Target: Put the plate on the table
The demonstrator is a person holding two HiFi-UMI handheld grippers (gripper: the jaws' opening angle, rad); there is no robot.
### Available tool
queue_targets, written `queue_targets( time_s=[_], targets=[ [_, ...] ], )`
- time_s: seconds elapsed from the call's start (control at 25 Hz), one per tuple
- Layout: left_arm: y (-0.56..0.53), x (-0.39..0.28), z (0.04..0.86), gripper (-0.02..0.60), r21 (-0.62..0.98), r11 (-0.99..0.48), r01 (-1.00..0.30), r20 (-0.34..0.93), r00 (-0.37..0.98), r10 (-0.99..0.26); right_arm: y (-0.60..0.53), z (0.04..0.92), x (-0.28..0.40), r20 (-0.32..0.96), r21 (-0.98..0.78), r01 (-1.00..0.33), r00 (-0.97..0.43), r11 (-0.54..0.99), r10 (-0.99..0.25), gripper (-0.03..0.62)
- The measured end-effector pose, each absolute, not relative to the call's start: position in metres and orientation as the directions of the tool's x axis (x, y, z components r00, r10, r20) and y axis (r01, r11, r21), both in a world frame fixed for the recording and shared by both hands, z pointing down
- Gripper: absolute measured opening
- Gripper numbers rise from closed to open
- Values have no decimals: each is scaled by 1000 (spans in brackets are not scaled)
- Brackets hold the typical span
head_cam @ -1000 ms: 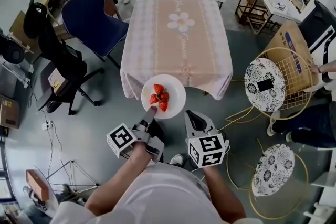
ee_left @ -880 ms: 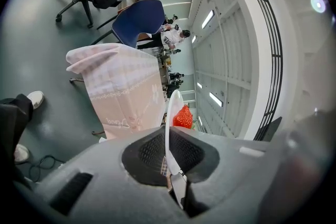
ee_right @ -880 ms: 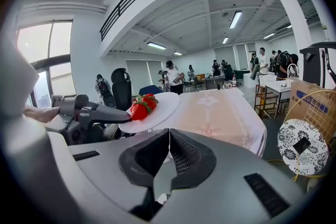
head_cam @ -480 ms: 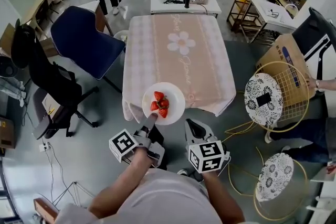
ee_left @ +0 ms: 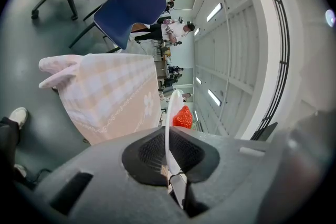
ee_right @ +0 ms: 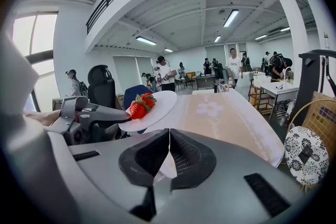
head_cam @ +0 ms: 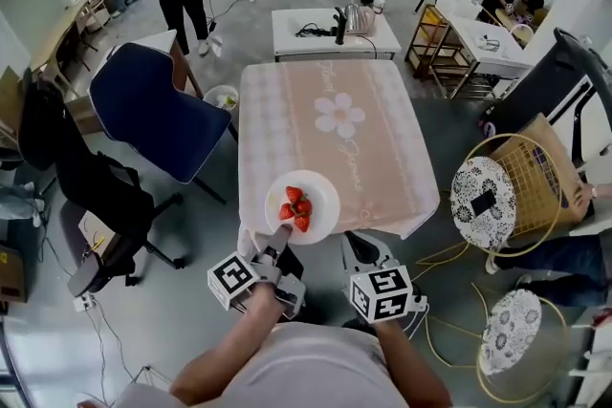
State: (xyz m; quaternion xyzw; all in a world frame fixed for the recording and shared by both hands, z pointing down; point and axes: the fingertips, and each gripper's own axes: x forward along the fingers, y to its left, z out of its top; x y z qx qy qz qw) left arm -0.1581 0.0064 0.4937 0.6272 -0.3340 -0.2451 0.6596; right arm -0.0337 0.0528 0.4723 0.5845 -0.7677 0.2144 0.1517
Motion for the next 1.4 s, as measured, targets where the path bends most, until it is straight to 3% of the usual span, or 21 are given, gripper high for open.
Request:
queue_targets(
  time_s=[0.76, 1.4],
  targets=[
    [-48, -169, 514, 15, 987, 110, -119, 161, 664, -730, -8, 483, -41, 474, -181, -959, -281, 220, -835, 5],
    [-124, -85, 533, 15, 976, 152, -156, 217, 641, -736, -92, 502, 40, 495, -224, -939, -340, 260, -800, 5]
  ],
)
